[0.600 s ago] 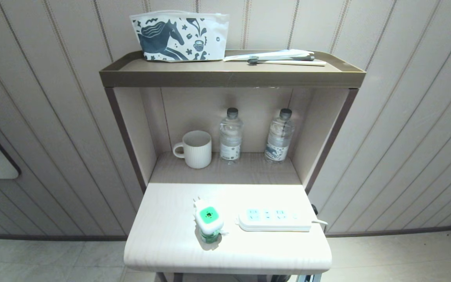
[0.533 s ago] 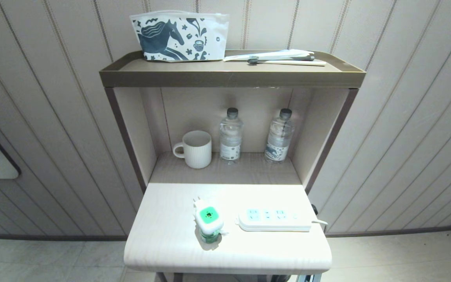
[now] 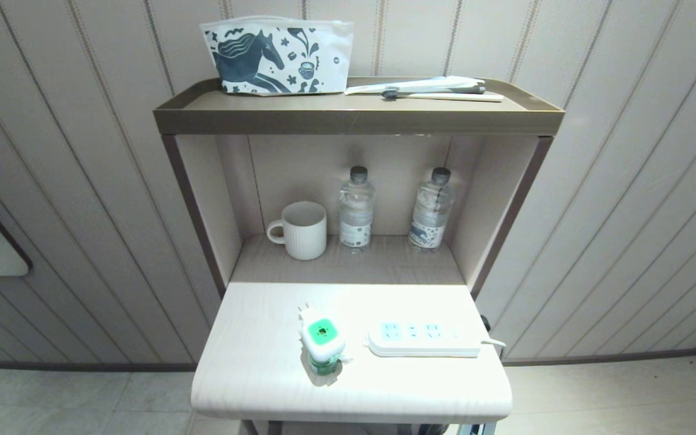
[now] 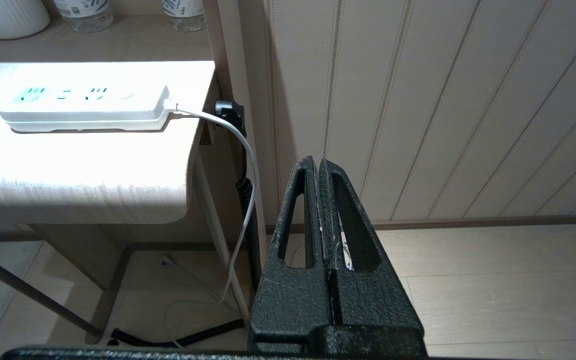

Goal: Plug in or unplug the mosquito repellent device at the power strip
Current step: Pick up the mosquito repellent liquid

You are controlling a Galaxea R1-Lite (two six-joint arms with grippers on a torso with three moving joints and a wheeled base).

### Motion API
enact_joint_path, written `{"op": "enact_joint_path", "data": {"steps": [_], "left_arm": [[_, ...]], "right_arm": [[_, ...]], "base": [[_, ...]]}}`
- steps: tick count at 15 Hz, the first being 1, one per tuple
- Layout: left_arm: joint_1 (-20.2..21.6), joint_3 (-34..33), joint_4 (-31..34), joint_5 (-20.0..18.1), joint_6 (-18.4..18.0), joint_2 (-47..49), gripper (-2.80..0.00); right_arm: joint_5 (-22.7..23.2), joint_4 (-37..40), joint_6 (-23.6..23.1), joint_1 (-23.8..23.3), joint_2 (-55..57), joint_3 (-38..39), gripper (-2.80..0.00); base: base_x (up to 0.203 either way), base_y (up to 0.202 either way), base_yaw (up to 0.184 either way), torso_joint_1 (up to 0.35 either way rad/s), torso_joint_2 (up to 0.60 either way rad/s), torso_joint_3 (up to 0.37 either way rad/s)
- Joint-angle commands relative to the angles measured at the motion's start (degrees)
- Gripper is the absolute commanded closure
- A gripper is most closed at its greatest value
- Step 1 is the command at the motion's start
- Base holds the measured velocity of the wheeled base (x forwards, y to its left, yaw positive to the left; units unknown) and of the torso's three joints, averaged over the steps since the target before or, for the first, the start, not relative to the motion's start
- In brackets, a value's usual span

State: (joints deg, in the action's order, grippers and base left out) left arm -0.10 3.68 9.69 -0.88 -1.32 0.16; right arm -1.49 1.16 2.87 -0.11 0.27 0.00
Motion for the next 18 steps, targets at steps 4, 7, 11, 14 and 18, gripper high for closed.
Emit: {"op": "enact_joint_path", "data": {"steps": [4, 7, 11, 14, 18], "left_arm": [[-0.01, 0.01, 0.06, 0.0, 0.0, 0.02, 0.0], [-0.04, 0.01, 0.06, 0.0, 0.0, 0.08, 0.0], [0.01, 0.01, 0.06, 0.0, 0.0, 0.02, 0.0], [0.01, -0.05, 0.06, 0.0, 0.0, 0.02, 0.0], [0.01, 0.0, 0.06, -0.02, 0.0, 0.02, 0.0]], "right_arm": [[-0.03, 0.03, 0.03, -0.01, 0.08, 0.0, 0.0], [-0.01, 0.06, 0.03, -0.05, 0.07, 0.0, 0.0], [-0.01, -0.02, 0.03, 0.02, 0.08, 0.0, 0.0], [-0.01, -0.01, 0.03, 0.02, 0.08, 0.0, 0.0], [-0.01, 0.06, 0.03, -0.06, 0.08, 0.0, 0.0]], "base": [[0.0, 0.0, 0.0, 0.0, 0.0, 0.0], [0.0, 0.0, 0.0, 0.0, 0.0, 0.0], [0.0, 0.0, 0.0, 0.0, 0.0, 0.0], [0.0, 0.0, 0.0, 0.0, 0.0, 0.0], [0.0, 0.017, 0.0, 0.001, 0.0, 0.001]]}}
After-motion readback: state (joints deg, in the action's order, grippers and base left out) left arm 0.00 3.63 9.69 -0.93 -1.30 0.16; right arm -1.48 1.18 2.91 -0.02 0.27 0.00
